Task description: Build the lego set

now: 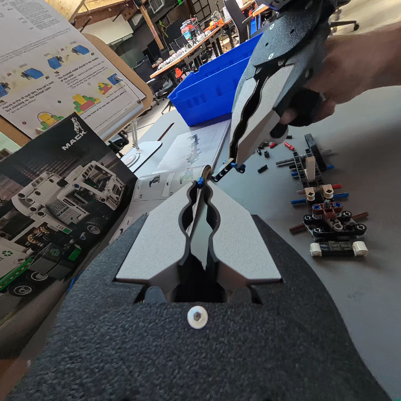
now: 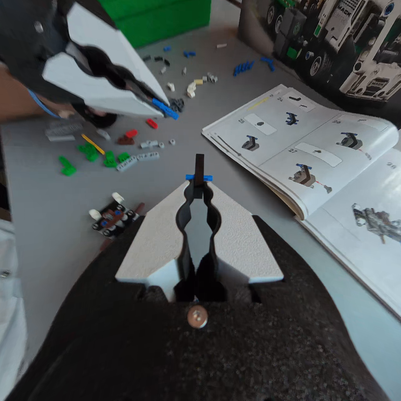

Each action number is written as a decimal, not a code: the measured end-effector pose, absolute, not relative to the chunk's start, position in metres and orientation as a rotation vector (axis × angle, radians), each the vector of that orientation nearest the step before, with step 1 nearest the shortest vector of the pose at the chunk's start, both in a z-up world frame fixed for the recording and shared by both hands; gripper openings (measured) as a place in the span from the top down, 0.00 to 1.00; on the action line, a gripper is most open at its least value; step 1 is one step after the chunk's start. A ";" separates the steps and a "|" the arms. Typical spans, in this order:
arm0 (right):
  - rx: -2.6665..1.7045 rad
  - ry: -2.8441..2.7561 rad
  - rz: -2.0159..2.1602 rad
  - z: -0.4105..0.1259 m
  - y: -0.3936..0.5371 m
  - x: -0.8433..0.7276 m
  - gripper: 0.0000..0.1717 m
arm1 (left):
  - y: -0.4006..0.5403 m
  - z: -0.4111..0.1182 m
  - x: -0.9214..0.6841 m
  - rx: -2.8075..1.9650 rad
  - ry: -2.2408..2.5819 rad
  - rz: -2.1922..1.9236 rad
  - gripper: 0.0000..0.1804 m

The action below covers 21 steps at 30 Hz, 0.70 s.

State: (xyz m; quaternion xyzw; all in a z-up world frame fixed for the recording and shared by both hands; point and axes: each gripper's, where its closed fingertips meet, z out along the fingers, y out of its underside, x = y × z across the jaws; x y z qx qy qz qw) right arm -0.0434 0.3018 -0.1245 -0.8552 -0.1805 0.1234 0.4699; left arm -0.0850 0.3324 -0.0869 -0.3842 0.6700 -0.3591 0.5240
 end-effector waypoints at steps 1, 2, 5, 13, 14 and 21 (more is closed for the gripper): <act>-2.068 -0.375 0.383 -0.117 0.302 -0.048 0.96 | 0.332 -0.084 -0.085 -0.897 1.588 -0.840 0.98; -2.044 -0.297 0.447 -0.110 0.303 -0.050 0.96 | 0.330 -0.081 -0.086 -0.874 1.580 -0.822 0.98; -2.006 -0.162 0.590 -0.103 0.300 -0.060 0.96 | 0.322 -0.078 -0.087 -0.812 1.577 -0.778 0.98; -1.945 -0.115 0.655 -0.098 0.301 -0.070 0.96 | 0.317 -0.085 -0.084 -0.832 1.601 -0.790 0.99; -1.951 -0.123 0.666 -0.098 0.301 -0.071 0.96 | 0.317 -0.084 -0.084 -0.833 1.597 -0.794 0.98; -1.944 -0.099 0.665 -0.099 0.303 -0.069 0.96 | 0.324 -0.090 -0.082 -0.881 1.606 -0.781 0.99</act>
